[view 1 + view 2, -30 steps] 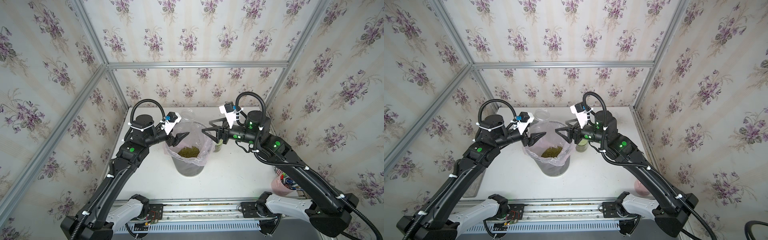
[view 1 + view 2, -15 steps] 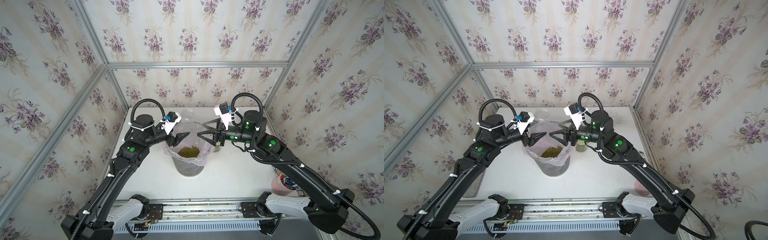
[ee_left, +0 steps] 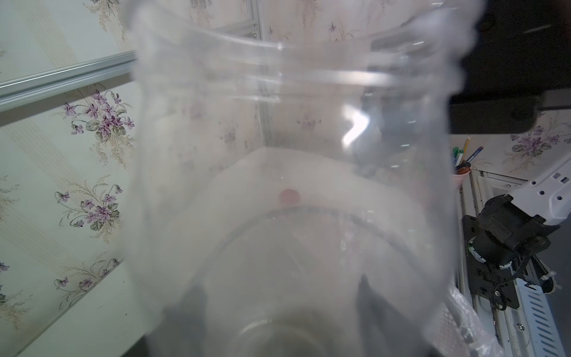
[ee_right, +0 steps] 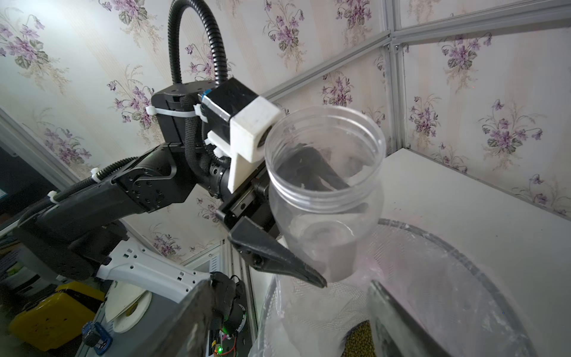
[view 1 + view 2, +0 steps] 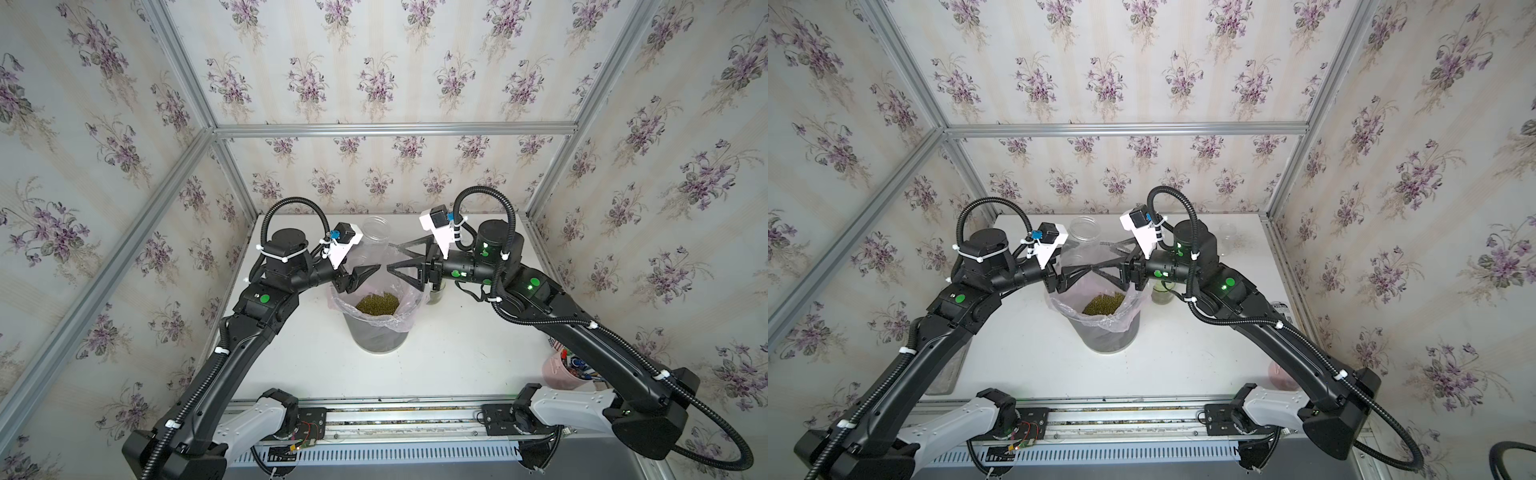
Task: Empty moldy mung beans from jars
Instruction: Place the jar at the center of the board.
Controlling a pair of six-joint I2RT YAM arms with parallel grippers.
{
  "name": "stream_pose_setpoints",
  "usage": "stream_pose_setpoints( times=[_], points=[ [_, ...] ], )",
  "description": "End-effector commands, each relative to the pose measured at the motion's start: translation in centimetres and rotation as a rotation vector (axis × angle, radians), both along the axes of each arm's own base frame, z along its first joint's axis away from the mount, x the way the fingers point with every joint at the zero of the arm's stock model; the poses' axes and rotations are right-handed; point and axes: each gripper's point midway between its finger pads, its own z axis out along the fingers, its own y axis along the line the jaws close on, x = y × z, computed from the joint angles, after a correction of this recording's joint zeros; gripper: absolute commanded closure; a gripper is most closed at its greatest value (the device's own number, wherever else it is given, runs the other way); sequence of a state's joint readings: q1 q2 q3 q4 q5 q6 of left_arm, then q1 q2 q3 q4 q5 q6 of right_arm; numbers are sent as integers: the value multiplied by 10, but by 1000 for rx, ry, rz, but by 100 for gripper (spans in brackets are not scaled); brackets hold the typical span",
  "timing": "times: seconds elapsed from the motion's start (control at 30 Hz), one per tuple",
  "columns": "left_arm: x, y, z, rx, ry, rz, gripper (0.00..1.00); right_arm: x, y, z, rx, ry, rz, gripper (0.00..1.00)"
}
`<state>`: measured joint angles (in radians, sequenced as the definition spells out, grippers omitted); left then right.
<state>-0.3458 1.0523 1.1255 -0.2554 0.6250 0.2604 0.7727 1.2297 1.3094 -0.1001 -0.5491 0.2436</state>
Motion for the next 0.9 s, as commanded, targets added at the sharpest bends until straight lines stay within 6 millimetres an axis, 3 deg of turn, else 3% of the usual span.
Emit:
stream_pose_setpoints(
  times=[0.0, 0.87],
  points=[
    [-1, -3, 10, -31, -27, -17, 60, 10, 4, 18, 63, -57, -41, 24],
    [-3, -6, 12, -52, -17, -42, 60, 19, 43, 22, 140, -79, 57, 21]
  ],
)
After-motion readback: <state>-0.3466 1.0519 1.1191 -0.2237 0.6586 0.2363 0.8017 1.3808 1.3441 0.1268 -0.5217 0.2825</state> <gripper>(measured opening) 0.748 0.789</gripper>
